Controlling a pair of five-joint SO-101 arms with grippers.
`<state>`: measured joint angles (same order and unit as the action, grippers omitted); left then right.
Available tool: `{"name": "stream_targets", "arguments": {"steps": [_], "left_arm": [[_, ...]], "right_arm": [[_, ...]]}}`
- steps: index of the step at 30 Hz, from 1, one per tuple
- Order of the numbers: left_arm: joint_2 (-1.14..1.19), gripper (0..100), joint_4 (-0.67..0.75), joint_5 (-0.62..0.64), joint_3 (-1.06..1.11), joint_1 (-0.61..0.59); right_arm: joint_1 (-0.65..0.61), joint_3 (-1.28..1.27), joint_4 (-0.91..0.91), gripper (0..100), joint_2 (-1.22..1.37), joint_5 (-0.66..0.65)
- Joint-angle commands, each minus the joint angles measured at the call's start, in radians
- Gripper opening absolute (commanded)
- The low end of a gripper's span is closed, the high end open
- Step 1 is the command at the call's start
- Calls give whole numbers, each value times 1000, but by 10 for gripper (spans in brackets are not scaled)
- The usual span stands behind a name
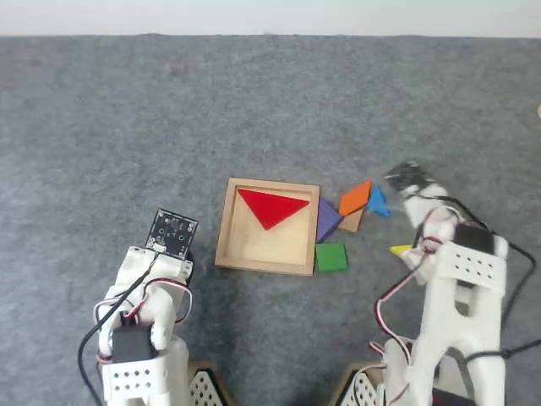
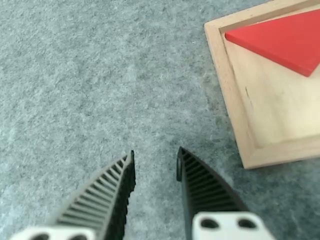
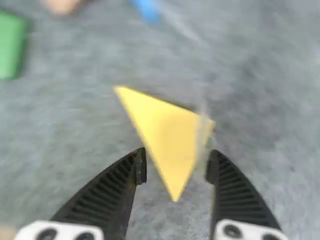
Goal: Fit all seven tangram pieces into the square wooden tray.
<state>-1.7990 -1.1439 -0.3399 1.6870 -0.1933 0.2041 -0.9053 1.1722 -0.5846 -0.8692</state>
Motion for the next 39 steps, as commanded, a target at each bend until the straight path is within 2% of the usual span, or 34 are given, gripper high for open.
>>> {"name": "stream_targets", "arguments": {"steps": [1, 8, 13, 15, 18, 22, 25, 29, 34, 39], "left_arm": [[-12, 134, -2, -9, -4, -8], [-12, 134, 0, -9, -4, -9], [-12, 134, 2, -9, -4, -8], [-12, 134, 2, -9, -4, -8], [-12, 134, 2, -9, -4, -8], [-12, 134, 3, -9, -4, -8], [-12, 134, 3, -9, -4, -8], [-12, 134, 8, -8, -4, -8], [-12, 134, 8, -8, -4, -8], [-12, 134, 8, -8, -4, -8]], "right_arm": [[-42, 101, 62, 313, 79, -149], [-13, 120, -45, 330, 211, -164], [28, 137, -53, 332, 162, -104], [42, 141, -47, 333, 131, -138], [74, 104, -41, 334, 122, -278], [137, 23, -133, 359, 136, -396], [142, -26, -254, 359, 199, -411], [131, -18, -326, 359, 314, -414], [88, 12, -326, 358, 417, -414], [97, 20, -282, 358, 423, -414]]}}
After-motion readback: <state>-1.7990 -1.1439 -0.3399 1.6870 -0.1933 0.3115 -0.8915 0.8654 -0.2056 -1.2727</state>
